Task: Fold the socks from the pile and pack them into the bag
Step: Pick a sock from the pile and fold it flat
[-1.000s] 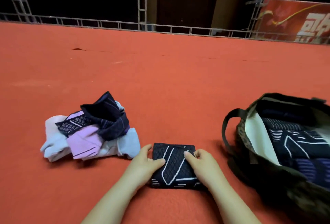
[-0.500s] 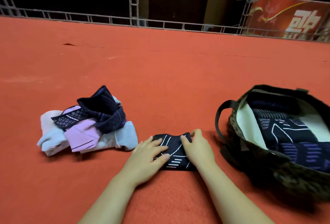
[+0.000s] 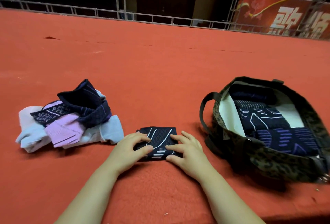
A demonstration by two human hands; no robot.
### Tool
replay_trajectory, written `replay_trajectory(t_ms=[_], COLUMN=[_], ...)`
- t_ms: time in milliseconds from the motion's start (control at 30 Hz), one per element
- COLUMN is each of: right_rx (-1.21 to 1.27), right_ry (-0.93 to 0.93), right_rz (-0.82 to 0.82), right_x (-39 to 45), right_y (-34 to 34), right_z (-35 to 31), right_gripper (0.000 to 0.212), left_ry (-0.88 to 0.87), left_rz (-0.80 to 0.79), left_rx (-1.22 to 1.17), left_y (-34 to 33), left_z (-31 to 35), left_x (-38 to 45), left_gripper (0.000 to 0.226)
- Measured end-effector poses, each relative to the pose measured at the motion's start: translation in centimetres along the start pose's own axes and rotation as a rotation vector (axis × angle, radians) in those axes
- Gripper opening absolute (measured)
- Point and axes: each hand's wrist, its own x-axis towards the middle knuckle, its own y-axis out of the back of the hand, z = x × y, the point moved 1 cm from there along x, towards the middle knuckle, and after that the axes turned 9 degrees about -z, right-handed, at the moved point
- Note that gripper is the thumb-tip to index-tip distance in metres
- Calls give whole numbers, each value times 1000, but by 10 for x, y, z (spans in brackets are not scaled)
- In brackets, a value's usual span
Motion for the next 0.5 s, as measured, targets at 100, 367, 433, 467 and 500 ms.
replay_trajectory(t_ms=[100, 367, 433, 467, 500], right_rx=[16, 269, 365, 396, 415], right_ry=[39, 82, 17, 5, -9], right_rz=[42, 157, 220, 242, 261], right_x=[0, -7, -9, -10, -10], right_y=[0, 4, 5, 5, 5], right_z=[-1, -5, -4, -3, -2], right_gripper=[29, 15, 15, 21, 23], left_ry=[-56, -95, -58, -53, -40], left_rz=[14, 20, 18, 25, 44], left_rx=[-18, 11, -27, -50, -53], left_y=[0, -1, -2, -3, -4], left_z=[-1, 8, 11, 11, 9], left_x=[0, -9, -11, -11, -10], left_gripper=[34, 39, 43, 42, 46])
